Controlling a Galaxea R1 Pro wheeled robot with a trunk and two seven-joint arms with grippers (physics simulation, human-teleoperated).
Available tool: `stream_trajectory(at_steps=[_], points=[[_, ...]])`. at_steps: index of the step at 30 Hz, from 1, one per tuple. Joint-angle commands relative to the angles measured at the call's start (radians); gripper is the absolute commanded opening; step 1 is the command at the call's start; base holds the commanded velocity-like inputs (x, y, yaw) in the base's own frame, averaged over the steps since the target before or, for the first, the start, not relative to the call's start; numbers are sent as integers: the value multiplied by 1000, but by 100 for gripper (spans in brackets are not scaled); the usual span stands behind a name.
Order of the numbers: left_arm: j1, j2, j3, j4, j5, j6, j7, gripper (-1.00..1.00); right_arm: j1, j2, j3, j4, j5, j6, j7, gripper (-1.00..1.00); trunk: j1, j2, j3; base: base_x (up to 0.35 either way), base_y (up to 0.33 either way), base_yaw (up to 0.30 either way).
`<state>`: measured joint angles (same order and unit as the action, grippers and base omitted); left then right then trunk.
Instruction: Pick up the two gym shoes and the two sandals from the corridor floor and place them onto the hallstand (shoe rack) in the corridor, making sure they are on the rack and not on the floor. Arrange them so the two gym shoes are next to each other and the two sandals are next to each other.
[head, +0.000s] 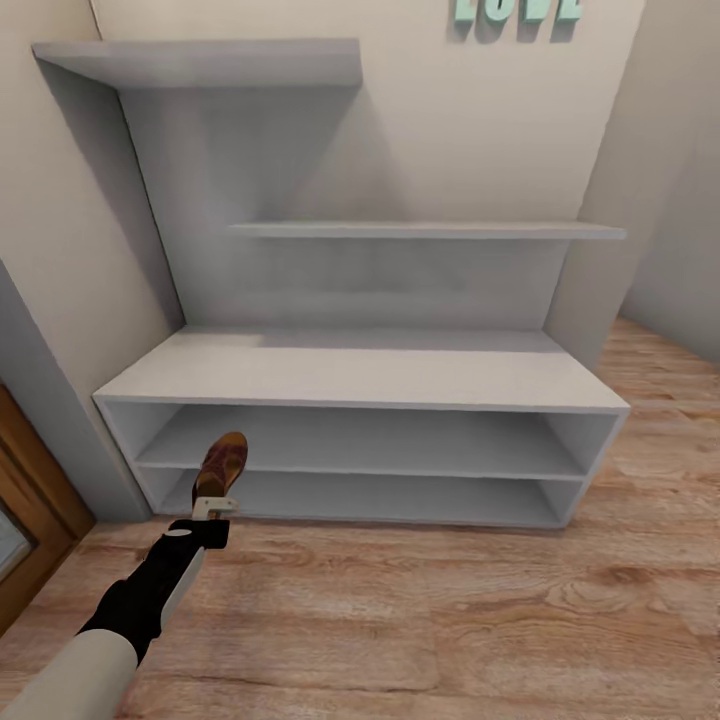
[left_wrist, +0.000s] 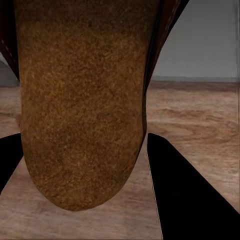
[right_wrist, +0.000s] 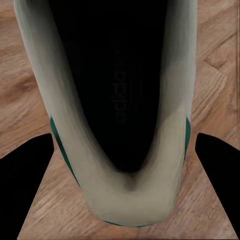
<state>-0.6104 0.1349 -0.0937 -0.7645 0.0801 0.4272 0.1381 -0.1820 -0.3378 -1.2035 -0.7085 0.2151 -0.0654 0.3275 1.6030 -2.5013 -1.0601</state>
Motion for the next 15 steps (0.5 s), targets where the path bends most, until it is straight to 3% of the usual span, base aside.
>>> stream_trajectory(at_steps=[1,6,11,15], points=[[0,2,-6,-1,5,5,7,-100,-2,0,-7,0,10,-4,8,-100,0,0,-1,124,112,-273],[-1,2,-8,0,3,5,6,-100,-2,0,-7,0,10,-4,8,-100,0,0,-1,54,49,-194],[-1,1,-10,0,1,5,6,-100,-2,0,-7,0,10,-4,8,-100,0,0,-1,44,10,-43],[0,2,-10,1,3,5,6,-100,-2,0,-7,0,10,-4,8,-100,0,0,-1,223,2,-10]])
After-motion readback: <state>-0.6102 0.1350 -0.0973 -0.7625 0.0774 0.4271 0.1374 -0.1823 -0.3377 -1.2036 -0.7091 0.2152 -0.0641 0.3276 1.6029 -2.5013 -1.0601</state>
